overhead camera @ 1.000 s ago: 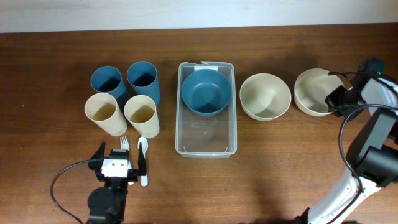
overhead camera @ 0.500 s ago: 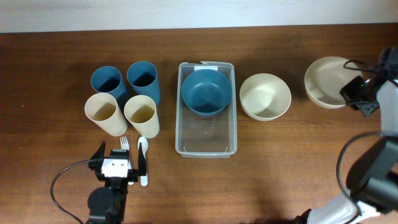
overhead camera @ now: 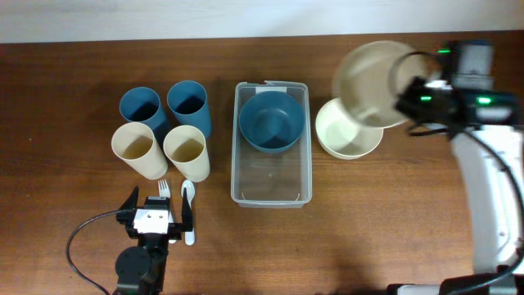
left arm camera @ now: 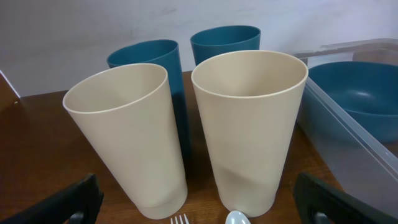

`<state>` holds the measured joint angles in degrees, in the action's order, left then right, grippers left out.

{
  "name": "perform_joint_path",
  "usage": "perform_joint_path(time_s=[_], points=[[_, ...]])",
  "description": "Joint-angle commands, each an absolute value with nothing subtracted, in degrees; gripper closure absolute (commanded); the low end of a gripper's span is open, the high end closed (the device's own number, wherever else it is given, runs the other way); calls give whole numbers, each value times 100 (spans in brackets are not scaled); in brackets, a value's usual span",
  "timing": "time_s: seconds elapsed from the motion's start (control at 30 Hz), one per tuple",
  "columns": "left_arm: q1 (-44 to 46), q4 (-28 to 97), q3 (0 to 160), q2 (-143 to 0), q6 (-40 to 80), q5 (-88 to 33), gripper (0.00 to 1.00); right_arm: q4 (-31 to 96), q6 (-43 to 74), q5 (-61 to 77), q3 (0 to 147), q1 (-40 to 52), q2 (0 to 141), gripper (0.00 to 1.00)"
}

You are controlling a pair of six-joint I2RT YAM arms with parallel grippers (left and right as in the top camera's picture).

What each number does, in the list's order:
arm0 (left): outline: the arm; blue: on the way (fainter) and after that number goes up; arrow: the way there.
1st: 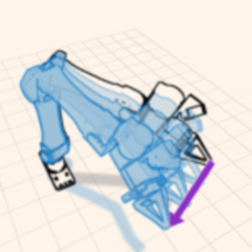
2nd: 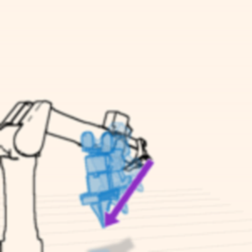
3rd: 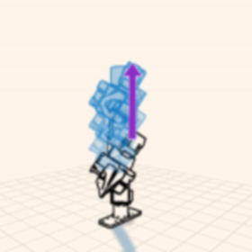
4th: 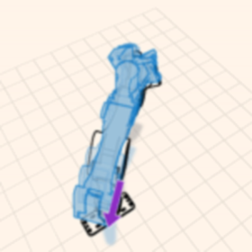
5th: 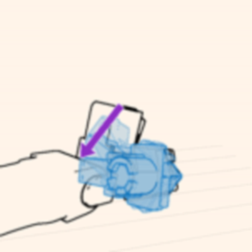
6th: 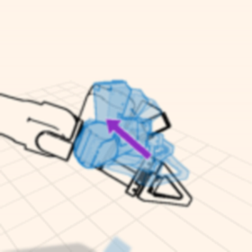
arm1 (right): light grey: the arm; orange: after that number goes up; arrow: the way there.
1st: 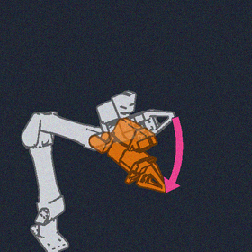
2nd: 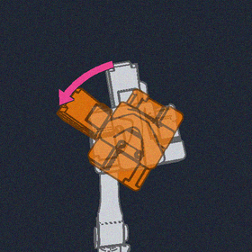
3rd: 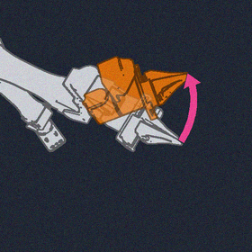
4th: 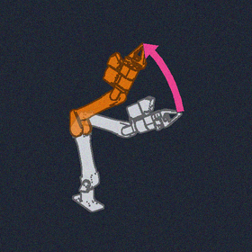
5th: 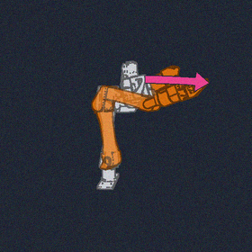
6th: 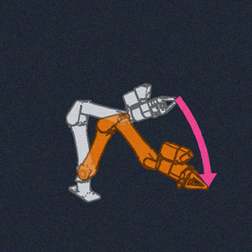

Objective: Pack container
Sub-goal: 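Grasp the beige bowl rim and lift it with the right gripper, then place the beige bowl into the blue bowl and release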

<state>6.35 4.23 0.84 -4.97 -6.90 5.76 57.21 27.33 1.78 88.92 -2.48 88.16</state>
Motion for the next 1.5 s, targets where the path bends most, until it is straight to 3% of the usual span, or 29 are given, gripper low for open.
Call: perform_joint_path(time_s=[0.0, 0.23, 0.8, 0.83, 0.93, 0.97, 1.23, 1.47], points=[[624, 414, 54, -443, -784, 534, 0, 5642, 2952, -8, 8882, 720, 8903, 96], [624, 414, 54, -443, -784, 534, 0, 5186, 3214, -521, 8882, 1785, 9472, 96], [624, 414, 54, -443, -784, 534, 0, 3894, 2895, 176, 8884, 2252, 10967, 96], [624, 414, 54, -443, -784, 534, 0, 3874, 2893, 176, 8884, 2252, 10967, 93], [624, 414, 54, -443, -784, 532, 0, 3870, 2801, 207, 8947, 2244, 10960, 68], [624, 414, 54, -443, -784, 532, 0, 3876, 2641, 290, 9013, 2244, 10949, 66], [624, 414, 54, -443, -784, 534, 0, 4781, 2427, 259, 9708, 2097, 10414, 66], [624, 414, 54, -443, -784, 534, 0, 5966, 2425, 233, 9944, 1024, 9769, 60]])
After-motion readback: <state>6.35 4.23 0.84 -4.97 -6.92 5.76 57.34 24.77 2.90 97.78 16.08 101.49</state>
